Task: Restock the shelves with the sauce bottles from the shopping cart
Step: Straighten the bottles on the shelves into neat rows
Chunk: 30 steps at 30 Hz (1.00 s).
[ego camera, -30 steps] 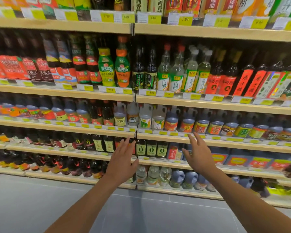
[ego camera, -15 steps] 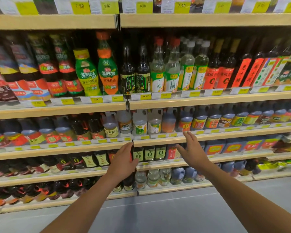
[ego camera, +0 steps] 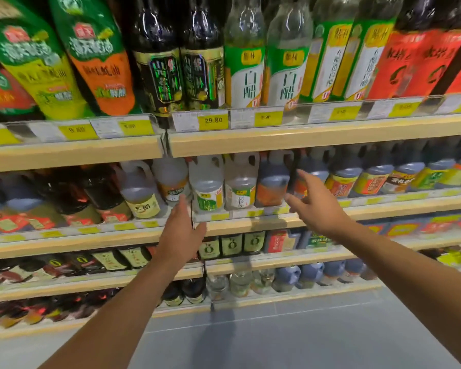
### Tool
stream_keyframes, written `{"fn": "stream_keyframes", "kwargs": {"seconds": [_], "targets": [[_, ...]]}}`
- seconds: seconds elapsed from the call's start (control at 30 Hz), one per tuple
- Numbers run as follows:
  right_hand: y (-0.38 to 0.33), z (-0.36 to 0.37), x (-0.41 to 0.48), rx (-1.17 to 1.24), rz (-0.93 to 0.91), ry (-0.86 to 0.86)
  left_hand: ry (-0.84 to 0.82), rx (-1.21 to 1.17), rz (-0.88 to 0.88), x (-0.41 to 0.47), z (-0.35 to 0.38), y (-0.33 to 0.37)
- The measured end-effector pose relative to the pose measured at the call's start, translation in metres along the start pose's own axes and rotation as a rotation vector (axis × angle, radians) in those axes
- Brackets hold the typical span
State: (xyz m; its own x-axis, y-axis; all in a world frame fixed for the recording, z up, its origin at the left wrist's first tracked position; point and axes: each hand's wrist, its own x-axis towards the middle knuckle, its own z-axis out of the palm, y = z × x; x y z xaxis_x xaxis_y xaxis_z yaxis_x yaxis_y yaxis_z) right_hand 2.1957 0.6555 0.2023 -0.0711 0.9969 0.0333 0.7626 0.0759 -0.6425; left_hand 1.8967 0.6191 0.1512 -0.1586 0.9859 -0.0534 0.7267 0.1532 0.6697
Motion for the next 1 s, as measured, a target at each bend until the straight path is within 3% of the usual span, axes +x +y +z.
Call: {"fn": "stream_keyframes", "kwargs": {"seconds": [0.07, 0.27, 0.33, 0.43, 0.5, 0.67, 1.0], "targets": [[0.004, 0.009, 0.027, 0.065, 0.022, 0.044, 0.026, -0.060, -0.034, 0.022, 0.013, -0.007], [-0.001, 0.017, 0.089, 0.133, 0.086, 0.416, 0.128, -0.130, 0.007, 0.073, 0.038, -0.022], [0.000, 0.018, 0.103, 0.172, 0.100, 0.379, 0.143, -0.181, 0.015, 0.082, 0.043, -0.028], [0.004, 0.014, 0.119, 0.127, 0.161, 0.160, 0.128, -0.254, 0.008, 0.093, 0.047, -0.034], [-0.002, 0.015, 0.125, 0.156, 0.075, 0.048, 0.114, -0.270, 0.012, 0.096, 0.044, -0.037], [-0.009, 0.018, 0.121, 0.248, -0.174, 0.193, 0.091, -0.326, 0.028, 0.102, 0.043, -0.043], [-0.002, 0.013, 0.115, 0.240, -0.202, 0.268, 0.074, -0.370, 0.083, 0.101, 0.046, -0.031]]}}
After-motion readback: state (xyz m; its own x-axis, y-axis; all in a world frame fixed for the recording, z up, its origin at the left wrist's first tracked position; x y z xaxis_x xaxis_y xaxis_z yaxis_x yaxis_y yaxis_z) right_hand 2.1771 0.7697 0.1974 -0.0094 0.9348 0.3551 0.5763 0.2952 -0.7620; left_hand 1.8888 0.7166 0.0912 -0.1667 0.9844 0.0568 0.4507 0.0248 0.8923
